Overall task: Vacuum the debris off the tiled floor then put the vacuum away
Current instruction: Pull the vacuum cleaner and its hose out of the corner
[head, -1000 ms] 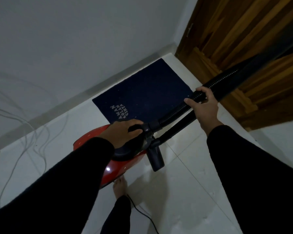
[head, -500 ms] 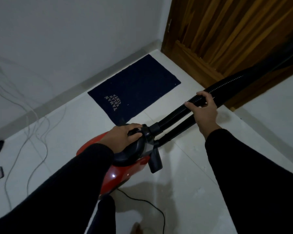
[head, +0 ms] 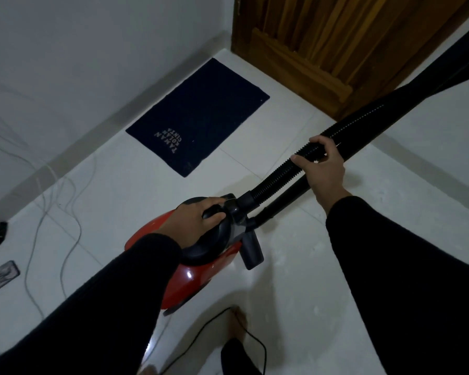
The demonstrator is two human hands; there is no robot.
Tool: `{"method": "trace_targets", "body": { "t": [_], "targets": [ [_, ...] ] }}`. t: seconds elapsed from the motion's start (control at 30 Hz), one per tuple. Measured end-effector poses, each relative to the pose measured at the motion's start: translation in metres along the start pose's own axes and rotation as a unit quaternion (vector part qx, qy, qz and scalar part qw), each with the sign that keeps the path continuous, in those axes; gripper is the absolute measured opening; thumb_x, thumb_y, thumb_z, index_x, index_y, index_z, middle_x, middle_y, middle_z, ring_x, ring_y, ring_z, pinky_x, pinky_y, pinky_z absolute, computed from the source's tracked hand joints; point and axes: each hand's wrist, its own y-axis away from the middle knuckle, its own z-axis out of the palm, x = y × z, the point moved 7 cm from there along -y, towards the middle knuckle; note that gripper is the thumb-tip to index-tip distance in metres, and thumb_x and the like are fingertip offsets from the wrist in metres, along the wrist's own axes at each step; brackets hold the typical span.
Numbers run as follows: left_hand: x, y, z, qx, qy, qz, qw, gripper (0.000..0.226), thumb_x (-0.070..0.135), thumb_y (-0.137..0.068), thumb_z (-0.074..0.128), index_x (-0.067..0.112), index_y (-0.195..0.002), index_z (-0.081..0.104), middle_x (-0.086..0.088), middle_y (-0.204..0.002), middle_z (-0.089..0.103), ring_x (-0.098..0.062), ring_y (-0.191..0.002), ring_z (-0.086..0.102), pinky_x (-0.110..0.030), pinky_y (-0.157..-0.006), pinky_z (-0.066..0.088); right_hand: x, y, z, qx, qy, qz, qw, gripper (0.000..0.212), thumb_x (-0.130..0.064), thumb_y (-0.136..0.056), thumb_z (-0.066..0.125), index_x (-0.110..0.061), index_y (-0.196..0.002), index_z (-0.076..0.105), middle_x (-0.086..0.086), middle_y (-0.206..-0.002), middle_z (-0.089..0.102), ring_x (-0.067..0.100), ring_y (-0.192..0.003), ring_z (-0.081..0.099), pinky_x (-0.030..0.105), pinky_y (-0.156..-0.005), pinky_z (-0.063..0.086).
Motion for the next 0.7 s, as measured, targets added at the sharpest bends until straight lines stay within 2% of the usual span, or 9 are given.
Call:
{"method": "trace_targets", "body": {
  "t": [0.17, 0.3, 0.37, 0.53, 0.7],
  "targets": [
    [-0.039, 0.056, 0.007, -0.011, 0.004, 0.021, 1.0, 0.037, 0.034, -0.093, 0.052, 0.032, -0.129, 0.052, 0.006, -0.125, 0.061, -0.009, -0.103, 0.054, -0.012, -0.084, 0.032, 0.001, 0.079, 0.009, 0.029, 0.014, -0.006, 0.999, 0.041, -0.022, -0.068, 0.082, -0.042, -0.096, 0.06, -0.008, -0.099, 0.064, 0.023, -0.099, 0.062, 0.035, -0.09, 0.053],
    [-0.075, 0.109, 0.008, -0.022, -0.005, 0.053, 0.998, 0.038, 0.035, -0.093, 0.052, 0.032, -0.131, 0.051, 0.007, -0.126, 0.06, -0.013, -0.112, 0.055, -0.014, -0.087, 0.032, -0.001, 0.155, 0.019, 0.06, 0.017, -0.015, 0.998, 0.04, -0.017, -0.072, 0.081, -0.033, -0.102, 0.059, -0.013, -0.094, 0.059, 0.009, -0.085, 0.058, 0.014, -0.074, 0.048],
    [-0.096, 0.138, 0.009, -0.02, -0.001, 0.063, 0.998, 0.037, 0.036, -0.091, 0.054, 0.034, -0.129, 0.052, 0.007, -0.123, 0.062, -0.013, -0.111, 0.057, -0.015, -0.088, 0.034, -0.001, 0.195, 0.027, 0.068, 0.013, -0.013, 0.997, 0.04, -0.017, -0.072, 0.08, -0.032, -0.102, 0.059, -0.013, -0.094, 0.059, 0.005, -0.082, 0.056, 0.009, -0.07, 0.046],
    [-0.138, 0.191, 0.004, -0.026, -0.025, 0.063, 0.997, 0.036, 0.038, -0.09, 0.053, 0.038, -0.126, 0.052, 0.007, -0.118, 0.064, -0.013, -0.102, 0.059, -0.021, -0.087, 0.04, 0.008, 0.27, 0.047, 0.09, 0.008, 0.015, 0.996, 0.039, -0.02, -0.071, 0.081, -0.035, -0.099, 0.059, -0.02, -0.09, 0.059, 0.012, -0.09, 0.057, 0.026, -0.083, 0.048],
    [-0.173, 0.223, 0.017, -0.027, -0.036, 0.066, 0.997, 0.037, 0.04, -0.091, 0.052, 0.038, -0.128, 0.05, 0.005, -0.117, 0.065, -0.015, -0.099, 0.06, -0.024, -0.086, 0.043, 0.028, 0.31, 0.064, 0.085, 0.014, 0.028, 0.996, 0.039, -0.021, -0.07, 0.081, -0.035, -0.1, 0.059, -0.017, -0.091, 0.06, 0.016, -0.093, 0.058, 0.026, -0.081, 0.048]
  ]
}}
